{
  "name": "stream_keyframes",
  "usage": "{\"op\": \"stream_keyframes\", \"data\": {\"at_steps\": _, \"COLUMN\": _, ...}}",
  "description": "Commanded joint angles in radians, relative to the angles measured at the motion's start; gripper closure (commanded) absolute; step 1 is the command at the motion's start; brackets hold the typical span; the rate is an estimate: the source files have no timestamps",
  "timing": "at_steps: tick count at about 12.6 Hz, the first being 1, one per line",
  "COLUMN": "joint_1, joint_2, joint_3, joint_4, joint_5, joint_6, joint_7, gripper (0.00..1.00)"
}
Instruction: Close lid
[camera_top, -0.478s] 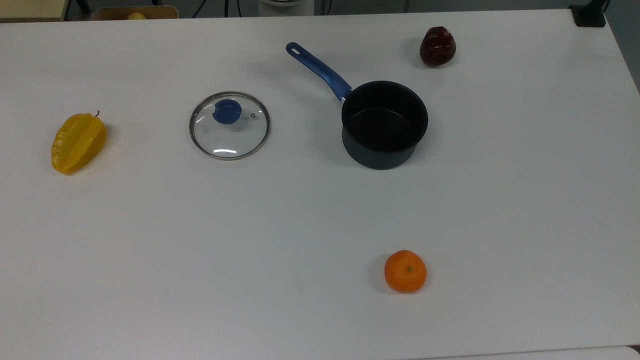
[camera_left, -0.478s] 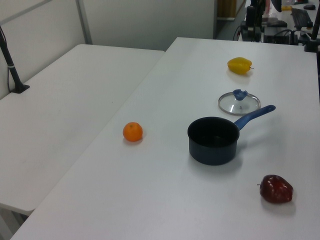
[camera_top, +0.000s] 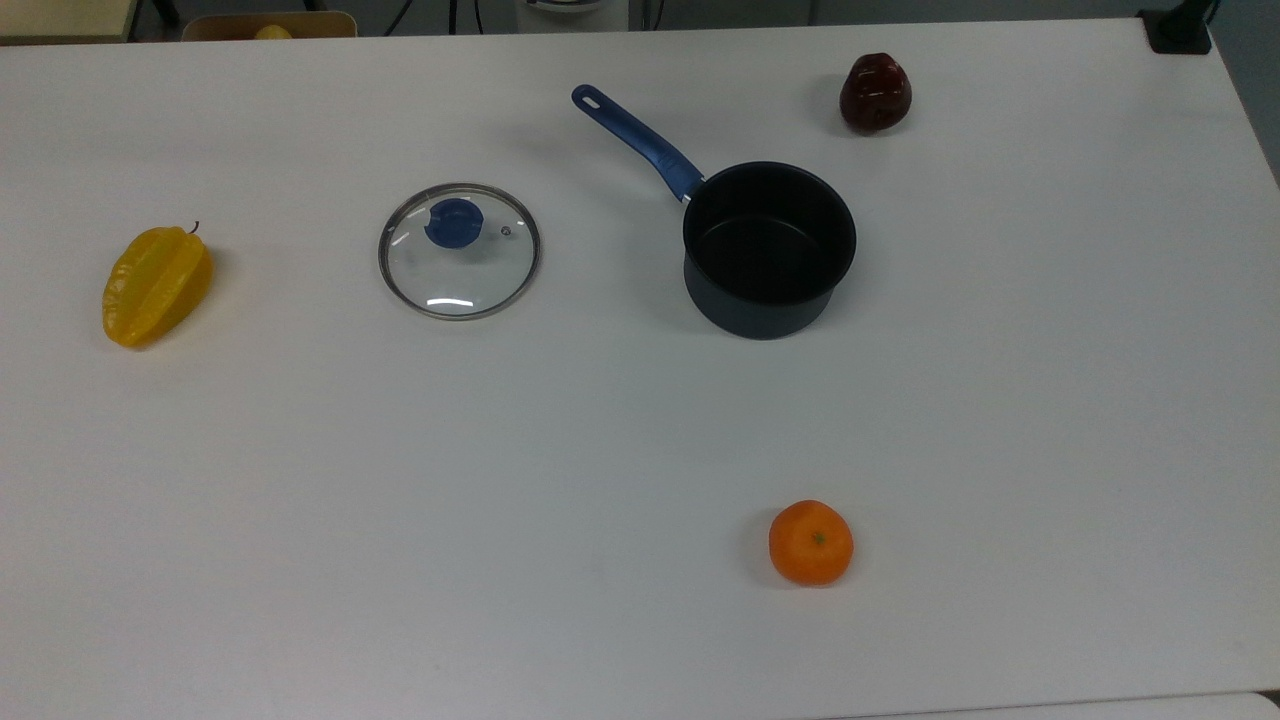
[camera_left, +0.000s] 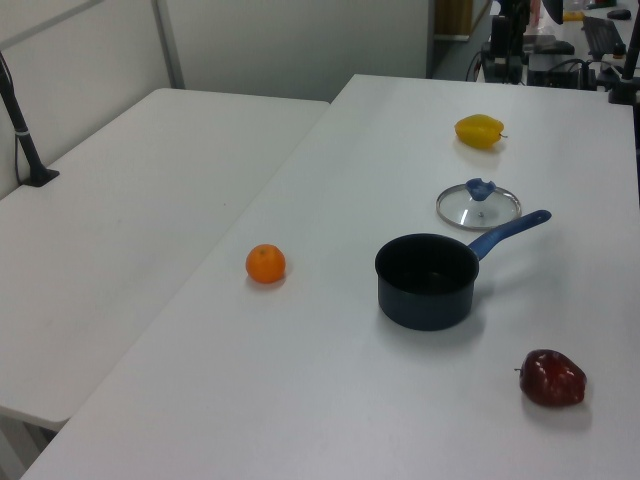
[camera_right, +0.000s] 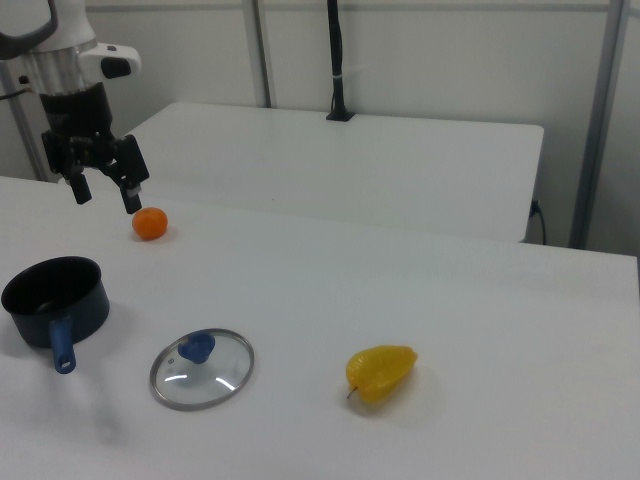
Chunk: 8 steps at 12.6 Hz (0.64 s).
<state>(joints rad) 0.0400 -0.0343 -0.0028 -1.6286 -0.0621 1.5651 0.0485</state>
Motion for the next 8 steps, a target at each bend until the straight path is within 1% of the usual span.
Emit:
{"op": "stream_keyframes", "data": {"at_steps": 1, "joint_1": 0.001, "joint_2": 0.002, "joint_3": -0.003, "joint_4": -0.016, "joint_5": 0.015, "joint_6": 0.018, "joint_7": -0.001, "gripper": 0.0}}
{"op": "stream_keyframes", "data": {"at_steps": 2, "joint_1": 0.003, "joint_2": -0.006, "joint_3": -0.002, "joint_4": -0.028, "joint_5": 0.016, "joint_6": 0.01, "joint_7": -0.001, "gripper": 0.0}}
{"op": "stream_keyframes", "data": {"at_steps": 4, "joint_1": 0.012, "joint_2": -0.035, "joint_3": 0.0, "joint_4": -0.123, "joint_5": 0.018, "joint_6": -0.031, "joint_7": -0.001, "gripper": 0.0}}
{"op": "stream_keyframes", "data": {"at_steps": 7, "joint_1": 0.014, "joint_2": -0.047, "joint_3": 0.001, "joint_4": -0.21, "joint_5": 0.036, "joint_6": -0.02, "joint_7": -0.001, "gripper": 0.0}}
{"op": "stream_keyframes", "data": {"at_steps": 8, "joint_1": 0.014, "joint_2": -0.061, "joint_3": 0.001, "joint_4": -0.271, "joint_5": 0.036, "joint_6": 0.01, "joint_7": -0.002, "gripper": 0.0}}
